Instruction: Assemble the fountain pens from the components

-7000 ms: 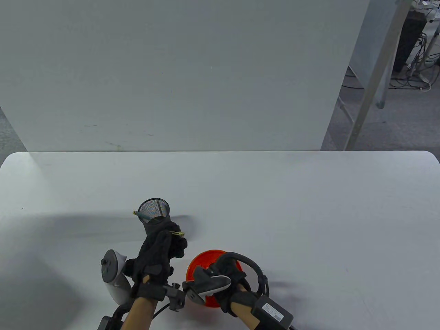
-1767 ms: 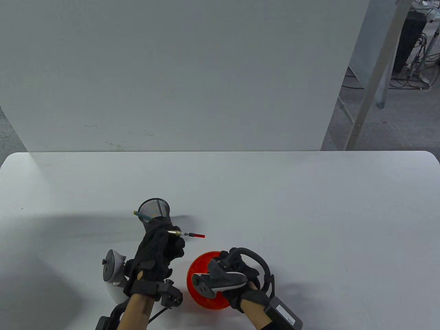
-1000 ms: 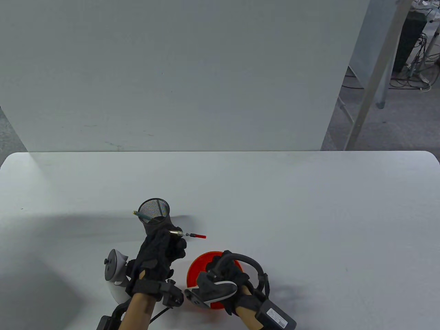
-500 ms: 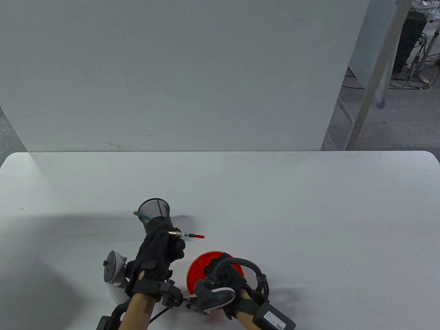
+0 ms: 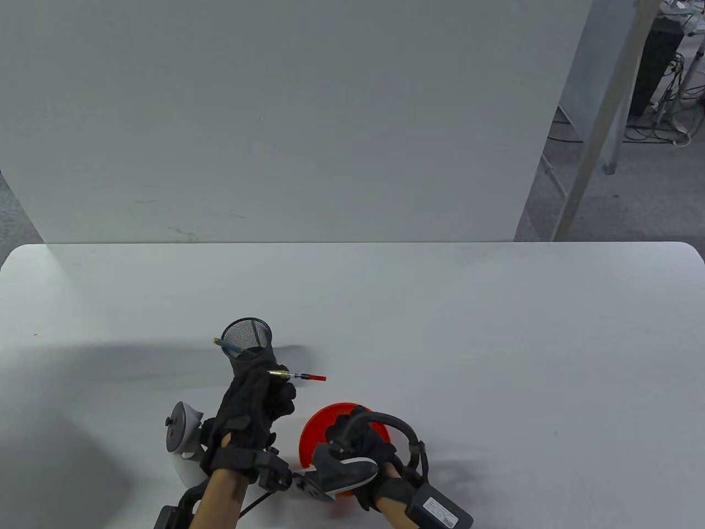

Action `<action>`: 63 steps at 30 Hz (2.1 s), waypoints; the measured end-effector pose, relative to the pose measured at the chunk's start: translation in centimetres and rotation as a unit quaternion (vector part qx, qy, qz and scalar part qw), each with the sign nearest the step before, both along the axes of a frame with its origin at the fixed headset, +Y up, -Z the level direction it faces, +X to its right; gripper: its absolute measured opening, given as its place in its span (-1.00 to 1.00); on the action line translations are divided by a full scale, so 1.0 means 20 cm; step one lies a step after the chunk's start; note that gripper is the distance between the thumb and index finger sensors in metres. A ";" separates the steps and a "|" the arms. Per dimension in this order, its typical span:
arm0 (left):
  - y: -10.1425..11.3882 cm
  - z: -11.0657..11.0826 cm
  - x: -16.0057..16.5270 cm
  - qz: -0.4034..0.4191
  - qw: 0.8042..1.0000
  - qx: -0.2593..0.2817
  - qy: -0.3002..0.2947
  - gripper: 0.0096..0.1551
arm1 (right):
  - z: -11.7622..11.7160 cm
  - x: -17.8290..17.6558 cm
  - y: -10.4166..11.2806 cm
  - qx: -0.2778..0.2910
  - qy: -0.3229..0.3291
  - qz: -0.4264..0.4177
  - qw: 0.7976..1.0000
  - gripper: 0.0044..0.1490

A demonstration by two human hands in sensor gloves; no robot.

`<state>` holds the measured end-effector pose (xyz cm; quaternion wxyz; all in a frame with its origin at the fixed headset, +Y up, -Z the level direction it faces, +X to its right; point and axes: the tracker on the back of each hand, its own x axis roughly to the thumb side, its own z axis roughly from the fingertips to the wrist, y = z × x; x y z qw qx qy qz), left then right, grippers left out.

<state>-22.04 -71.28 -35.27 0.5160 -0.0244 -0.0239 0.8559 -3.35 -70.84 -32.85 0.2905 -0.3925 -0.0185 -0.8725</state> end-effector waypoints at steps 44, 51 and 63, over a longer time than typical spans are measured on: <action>0.03 0.03 0.10 -0.057 0.995 0.065 -0.045 -0.58 | 0.04 0.63 0.19 -0.083 -0.147 -0.599 0.783 -0.39; 0.02 0.03 0.13 -0.068 0.994 0.064 -0.059 -0.58 | 0.03 0.64 0.18 -0.094 -0.140 -0.601 0.781 -0.39; 0.01 0.03 0.14 -0.093 0.992 0.059 -0.060 -0.58 | 0.03 0.62 0.18 -0.104 -0.134 -0.593 0.787 -0.39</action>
